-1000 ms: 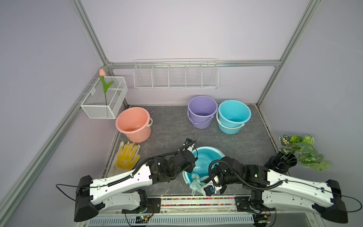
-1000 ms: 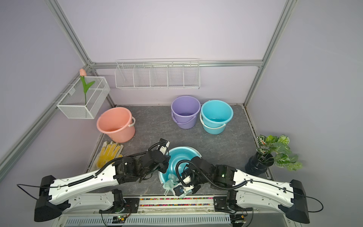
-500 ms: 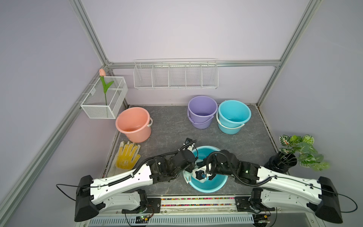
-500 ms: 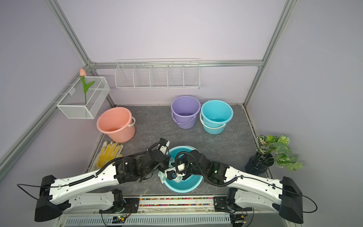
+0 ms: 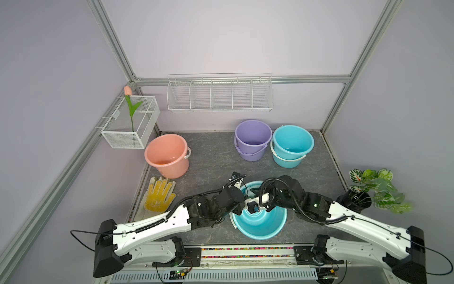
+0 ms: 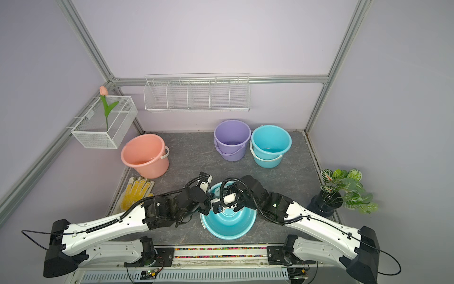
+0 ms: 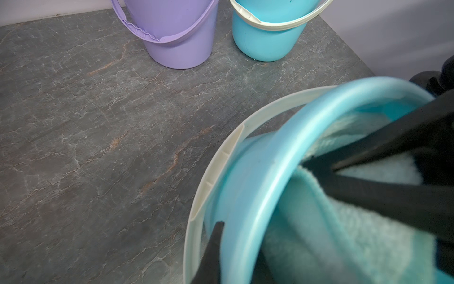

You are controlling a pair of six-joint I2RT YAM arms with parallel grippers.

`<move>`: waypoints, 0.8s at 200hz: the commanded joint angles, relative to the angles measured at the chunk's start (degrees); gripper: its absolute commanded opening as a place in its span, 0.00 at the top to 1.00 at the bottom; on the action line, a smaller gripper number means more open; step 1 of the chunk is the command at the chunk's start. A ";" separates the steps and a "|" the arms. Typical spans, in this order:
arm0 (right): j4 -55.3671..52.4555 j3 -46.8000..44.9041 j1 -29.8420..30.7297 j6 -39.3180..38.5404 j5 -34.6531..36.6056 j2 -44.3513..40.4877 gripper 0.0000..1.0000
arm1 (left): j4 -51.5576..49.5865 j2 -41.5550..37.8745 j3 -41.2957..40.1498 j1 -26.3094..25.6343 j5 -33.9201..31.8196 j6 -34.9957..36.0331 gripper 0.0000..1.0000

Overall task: Wipe the inside of the bucket with a cloth
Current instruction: Wipe the dirt from the inside of the bucket.

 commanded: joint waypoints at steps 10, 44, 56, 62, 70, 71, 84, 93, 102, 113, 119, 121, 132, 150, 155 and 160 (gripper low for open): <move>-13.19 3.55 -0.44 -4.29 7.59 -4.44 0.93 | 1.62 0.05 1.83 0.01 -0.36 -0.95 1.00; -26.30 5.33 -0.42 -6.29 10.23 -6.98 0.93 | 1.60 0.12 1.92 0.01 -0.44 -0.94 1.00; -30.36 6.09 -0.36 -6.24 9.65 -7.90 0.93 | 1.51 0.09 1.96 -0.01 -0.53 -0.96 1.00; -32.24 6.51 -0.30 -6.09 9.05 -8.37 0.93 | 1.51 0.06 2.00 0.00 -0.53 -0.92 1.00; -34.61 6.96 -0.29 -5.67 7.84 -8.93 0.93 | 1.51 0.10 2.01 0.01 -0.53 -0.94 1.00; -34.92 7.00 -0.32 -5.65 7.63 -8.97 0.93 | 1.52 0.11 2.01 0.01 -0.53 -0.93 1.00; -38.23 7.64 -0.19 -4.57 5.32 -9.97 0.93 | 1.51 0.13 2.01 -0.05 -0.59 -0.92 1.00; -41.26 8.02 -0.15 -3.84 3.11 -10.52 0.93 | 1.51 0.05 2.01 0.01 -0.71 -0.92 1.00; -43.24 8.18 -0.10 -2.80 0.50 -11.11 0.93 | 1.52 0.06 2.10 0.01 -0.73 -0.92 1.00; -44.75 8.19 -0.15 -1.24 -3.17 -11.75 0.93 | 1.54 0.12 2.21 0.00 -0.77 -0.89 1.00; -45.32 8.10 -0.15 -0.25 -5.19 -12.27 0.93 | 1.46 0.12 2.27 0.01 -0.74 -0.84 1.00; -45.40 8.03 -0.14 0.10 -5.93 -12.38 0.93 | 1.43 0.19 2.27 -0.03 -0.78 -0.83 1.00; -45.57 7.40 0.00 2.09 -9.73 -13.01 0.93 | 1.44 0.19 2.40 -0.06 -0.79 -0.88 1.00; -43.80 5.48 0.04 5.99 -14.97 -14.17 0.93 | 1.28 0.31 2.62 -0.01 -0.79 -1.08 1.00; -42.66 4.83 0.05 7.28 -16.19 -14.39 0.93 | 1.27 0.35 2.65 -0.04 -0.79 -1.21 1.00; -41.50 4.06 0.18 8.71 -17.56 -14.62 0.93 | 1.27 0.18 2.62 -0.01 -0.87 -1.18 1.00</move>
